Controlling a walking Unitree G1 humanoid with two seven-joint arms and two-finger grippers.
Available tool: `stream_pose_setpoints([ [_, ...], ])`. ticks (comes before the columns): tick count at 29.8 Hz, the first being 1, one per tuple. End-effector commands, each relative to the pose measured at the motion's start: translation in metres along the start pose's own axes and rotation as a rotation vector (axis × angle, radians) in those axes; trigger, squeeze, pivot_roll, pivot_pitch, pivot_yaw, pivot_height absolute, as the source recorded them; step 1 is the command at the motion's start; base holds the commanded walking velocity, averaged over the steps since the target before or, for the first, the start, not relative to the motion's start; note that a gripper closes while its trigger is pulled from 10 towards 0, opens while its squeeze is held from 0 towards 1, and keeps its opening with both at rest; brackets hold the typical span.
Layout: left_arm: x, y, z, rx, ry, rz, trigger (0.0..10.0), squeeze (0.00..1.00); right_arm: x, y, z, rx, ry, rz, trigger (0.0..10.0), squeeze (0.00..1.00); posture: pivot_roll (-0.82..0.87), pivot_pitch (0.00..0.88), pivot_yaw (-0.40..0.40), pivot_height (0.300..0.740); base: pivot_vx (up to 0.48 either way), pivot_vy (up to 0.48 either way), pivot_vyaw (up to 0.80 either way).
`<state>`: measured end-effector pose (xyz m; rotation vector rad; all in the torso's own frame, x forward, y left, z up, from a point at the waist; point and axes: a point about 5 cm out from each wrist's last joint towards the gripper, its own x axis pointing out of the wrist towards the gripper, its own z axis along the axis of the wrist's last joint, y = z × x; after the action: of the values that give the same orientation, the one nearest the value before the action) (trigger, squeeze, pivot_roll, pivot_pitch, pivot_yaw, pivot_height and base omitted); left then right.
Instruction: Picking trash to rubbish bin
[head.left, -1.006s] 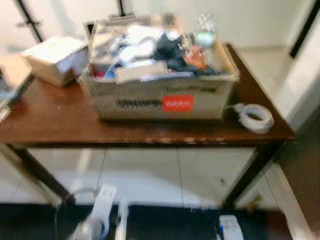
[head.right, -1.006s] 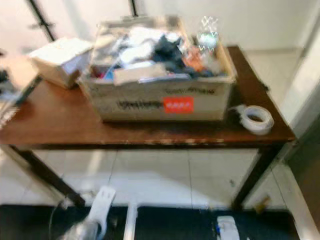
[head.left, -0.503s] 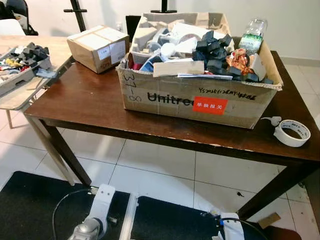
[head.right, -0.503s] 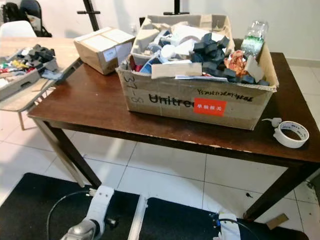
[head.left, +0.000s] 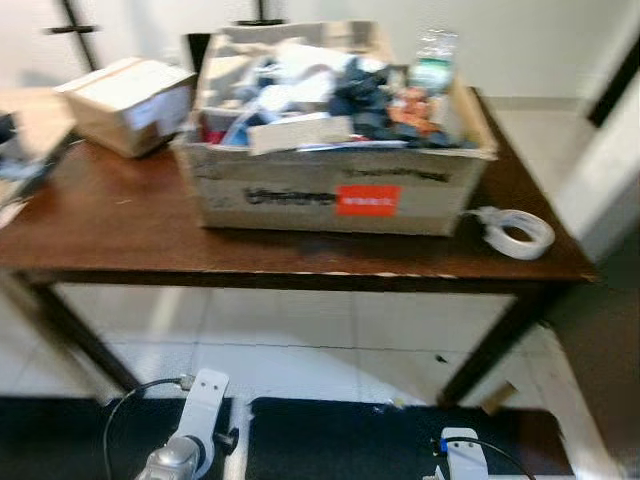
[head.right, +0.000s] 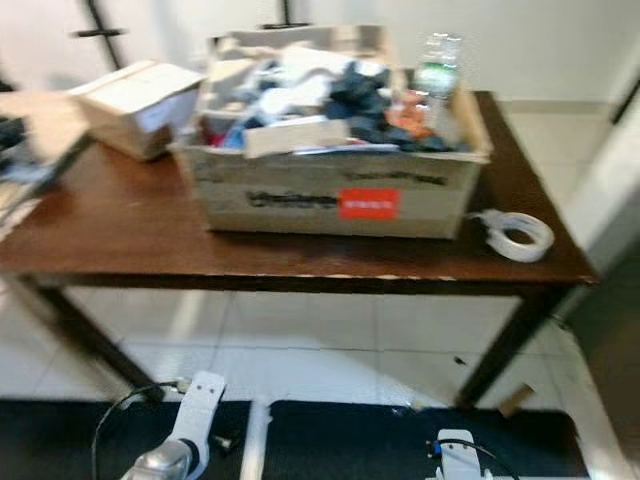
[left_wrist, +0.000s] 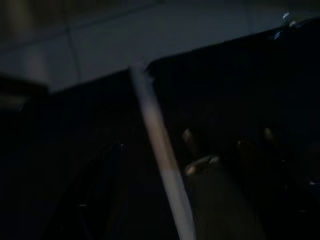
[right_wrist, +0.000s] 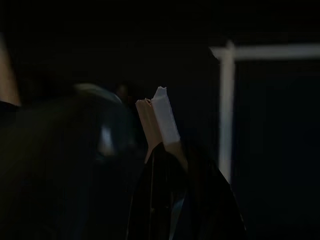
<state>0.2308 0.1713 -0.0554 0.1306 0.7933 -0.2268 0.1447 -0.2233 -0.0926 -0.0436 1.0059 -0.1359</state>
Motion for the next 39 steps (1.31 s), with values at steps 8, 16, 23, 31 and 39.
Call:
stream_pose_setpoints([
  [8,-0.0024,-0.0005,-0.0111,-0.015,0.032,-0.006,10.0,0.00,0.0002,0.0030,-0.0006,0.009,0.005,0.012,10.0,0.00,0.02,0.126,0.064,0.740,0.000,0.000,0.00],
  [16,-0.0028,-0.0007,-0.0128,-0.029,0.041,-0.019,10.0,0.00,-0.0001,0.0033,-0.0024,0.012,0.009,0.013,10.0,0.00,0.02,0.127,0.063,0.740,0.068,0.000,0.00],
  [23,-0.0029,-0.0008,-0.0130,-0.029,0.042,-0.025,10.0,0.00,-0.0001,0.0031,-0.0026,0.014,0.010,0.011,10.0,0.00,0.02,0.126,0.065,0.740,0.309,0.000,0.00],
  [31,-0.0027,-0.0007,-0.0119,-0.029,0.040,-0.031,10.0,0.00,0.0001,0.0036,-0.0023,0.016,0.012,0.011,10.0,0.00,0.02,0.125,0.065,0.740,0.312,0.000,0.00],
  [39,-0.0022,-0.0003,-0.0099,-0.024,0.038,-0.035,10.0,0.00,0.0002,0.0044,-0.0022,0.021,0.013,0.009,10.0,0.00,0.02,0.122,0.071,0.740,0.311,0.000,0.00],
])
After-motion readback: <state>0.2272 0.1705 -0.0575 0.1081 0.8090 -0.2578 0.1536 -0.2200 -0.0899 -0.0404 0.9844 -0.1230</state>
